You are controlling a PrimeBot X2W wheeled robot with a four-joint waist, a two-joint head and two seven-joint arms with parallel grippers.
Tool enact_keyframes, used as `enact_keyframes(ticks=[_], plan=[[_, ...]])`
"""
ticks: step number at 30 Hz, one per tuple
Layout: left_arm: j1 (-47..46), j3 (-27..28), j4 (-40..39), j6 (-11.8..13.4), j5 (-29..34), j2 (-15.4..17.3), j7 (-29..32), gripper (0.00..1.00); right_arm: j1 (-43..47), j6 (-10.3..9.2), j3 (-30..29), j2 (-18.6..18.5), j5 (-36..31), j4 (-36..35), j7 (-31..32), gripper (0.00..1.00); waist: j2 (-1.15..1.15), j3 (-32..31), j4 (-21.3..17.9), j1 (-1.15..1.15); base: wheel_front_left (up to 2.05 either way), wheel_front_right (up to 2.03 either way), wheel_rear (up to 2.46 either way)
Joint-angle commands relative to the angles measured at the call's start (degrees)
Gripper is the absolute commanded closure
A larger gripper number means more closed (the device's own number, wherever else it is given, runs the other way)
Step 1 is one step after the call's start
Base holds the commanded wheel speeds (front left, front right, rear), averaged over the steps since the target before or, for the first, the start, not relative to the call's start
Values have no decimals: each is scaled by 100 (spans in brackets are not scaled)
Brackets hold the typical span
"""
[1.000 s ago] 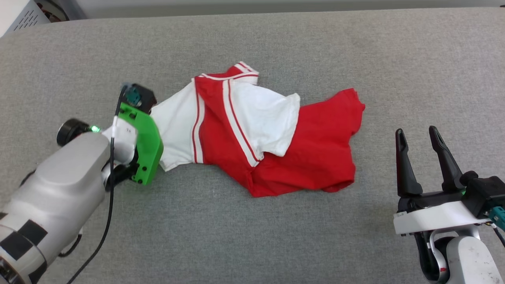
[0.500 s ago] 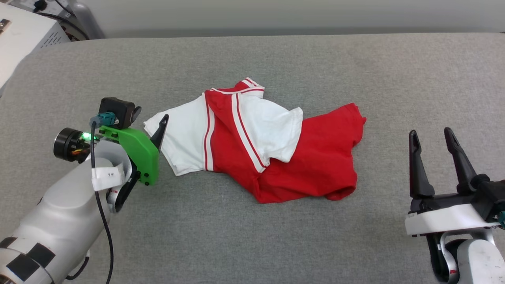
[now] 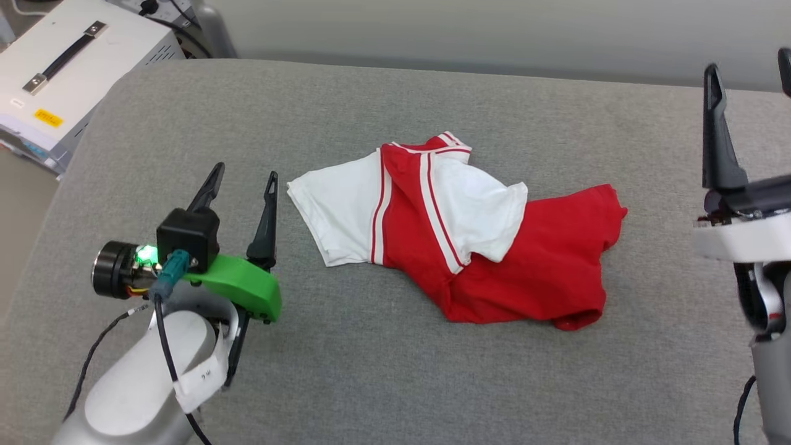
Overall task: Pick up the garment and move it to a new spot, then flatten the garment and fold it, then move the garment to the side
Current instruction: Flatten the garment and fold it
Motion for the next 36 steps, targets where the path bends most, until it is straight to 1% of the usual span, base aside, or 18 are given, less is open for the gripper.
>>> enact_keyframes(ticks=[1, 3, 6, 9, 11, 14, 17, 21, 23, 25, 27, 31, 36], plan=[[197, 158, -138, 65, 190, -108, -30, 0, -214, -4, 152, -154, 75, 136, -26, 0, 35, 53, 136, 0, 0, 0, 0], [445, 433, -353, 91, 452, -273, -30, 0, -513, -4, 437, -421, 181, 440, -26, 0, 35, 85, 203, 0, 0, 0, 0], [802, 759, -581, 97, 852, -522, -31, 0, -1035, -4, 1086, -892, 397, 1062, 20, 0, 35, 141, 298, 0, 0, 0, 0], [1063, 1022, -699, 57, 1131, -751, -31, 0, -1594, -4, 1802, -1275, 832, 1520, 478, 0, 35, 216, 383, 0, 0, 0, 0], [1209, 1190, -731, -19, 1315, -918, -31, 0, -2036, -4, 2475, -1572, 1289, 1781, 1059, 0, 35, 293, 454, 0, 0, 0, 0], [1333, 1381, -743, -150, 1528, -1137, -31, 0, -2582, -4, 3383, -1970, 1930, 1995, 1943, 0, 35, 394, 544, 0, 0, 0, 0], [1391, 1558, -749, -302, 1744, -1374, -31, 0, -3105, -4, 4314, -2316, 2758, 2017, 2956, 0, 35, 545, 654, 0, 0, 0, 0], [1379, 1761, -735, -497, 1995, -1674, -31, 0, -3683, -4, 5309, -2682, 3805, 1958, 4341, 0, 35, 748, 798, 0, 0, 0, 0], [1347, 1851, -728, -595, 2112, -1824, -31, 0, -3920, -4, 5674, -2801, 4263, 1947, 4998, 0, 35, 859, 871, 0, 0, 0, 0], [1312, 1931, -727, -689, 2226, -1972, -31, 0, -4144, -4, 5949, -2889, 4562, 1977, 5519, 0, 35, 971, 950, 0, 0, 0, 0], [1285, 2010, -728, -774, 2335, -2110, -31, 0, -4342, -4, 6191, -2918, 4714, 2023, 5862, 0, 35, 1085, 1020, 0, 0, 0, 0], [1230, 2147, -738, -948, 2526, -2366, -31, 0, -4621, -4, 6541, -2851, 4852, 2251, 6136, 0, 35, 1309, 1162, 0, 0, 0, 0], [1180, 2274, -724, -1122, 2699, -2582, -31, 0, -4699, -4, 6974, -2755, 4968, 2564, 6209, 0, 35, 1515, 1316, 0, 0, 0, 0]])
